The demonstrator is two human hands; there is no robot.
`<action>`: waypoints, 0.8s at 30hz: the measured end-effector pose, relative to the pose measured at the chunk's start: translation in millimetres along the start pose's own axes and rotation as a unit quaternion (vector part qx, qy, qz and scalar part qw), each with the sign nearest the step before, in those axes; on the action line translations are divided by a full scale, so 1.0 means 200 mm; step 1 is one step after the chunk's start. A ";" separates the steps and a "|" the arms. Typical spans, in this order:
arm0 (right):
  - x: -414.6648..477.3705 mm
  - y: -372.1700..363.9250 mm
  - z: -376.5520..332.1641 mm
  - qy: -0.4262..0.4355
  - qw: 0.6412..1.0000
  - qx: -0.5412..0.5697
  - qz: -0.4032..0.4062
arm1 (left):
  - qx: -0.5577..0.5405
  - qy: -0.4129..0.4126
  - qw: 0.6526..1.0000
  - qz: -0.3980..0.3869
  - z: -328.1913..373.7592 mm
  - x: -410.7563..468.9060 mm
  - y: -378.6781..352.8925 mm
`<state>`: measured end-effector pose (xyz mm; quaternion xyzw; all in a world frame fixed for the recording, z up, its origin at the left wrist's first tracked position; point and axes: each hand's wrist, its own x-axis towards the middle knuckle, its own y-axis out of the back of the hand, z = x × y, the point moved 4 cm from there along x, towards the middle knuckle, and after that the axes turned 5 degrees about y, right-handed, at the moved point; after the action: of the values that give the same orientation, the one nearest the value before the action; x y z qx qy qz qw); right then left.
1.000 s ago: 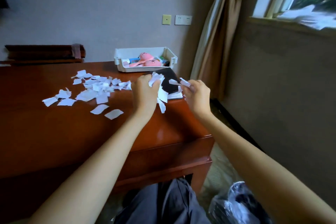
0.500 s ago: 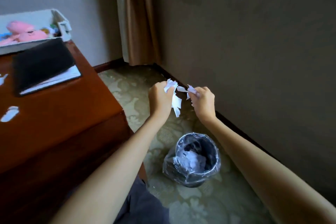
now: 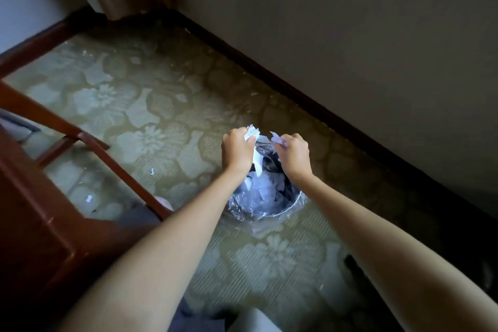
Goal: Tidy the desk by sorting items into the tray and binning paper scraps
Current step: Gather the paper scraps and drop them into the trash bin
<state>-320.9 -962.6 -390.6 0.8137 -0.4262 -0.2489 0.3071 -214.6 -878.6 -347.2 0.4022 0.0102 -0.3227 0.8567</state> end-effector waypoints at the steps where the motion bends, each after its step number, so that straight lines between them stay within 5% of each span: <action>1: 0.02 -0.04 0.05 -0.011 1.000 -0.005 -0.012 | 0.011 0.004 1.000 -0.015 -0.03 0.04 -0.05; 24: 0.16 -0.59 0.63 -0.165 0.964 -0.069 -0.197 | 0.069 0.161 0.961 -0.216 -0.60 0.32 -0.71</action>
<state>-325.3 -972.5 -565.9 0.8061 -0.2836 -0.4640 0.2333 -214.7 -896.2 -542.4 0.4956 0.2120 -0.4307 0.7239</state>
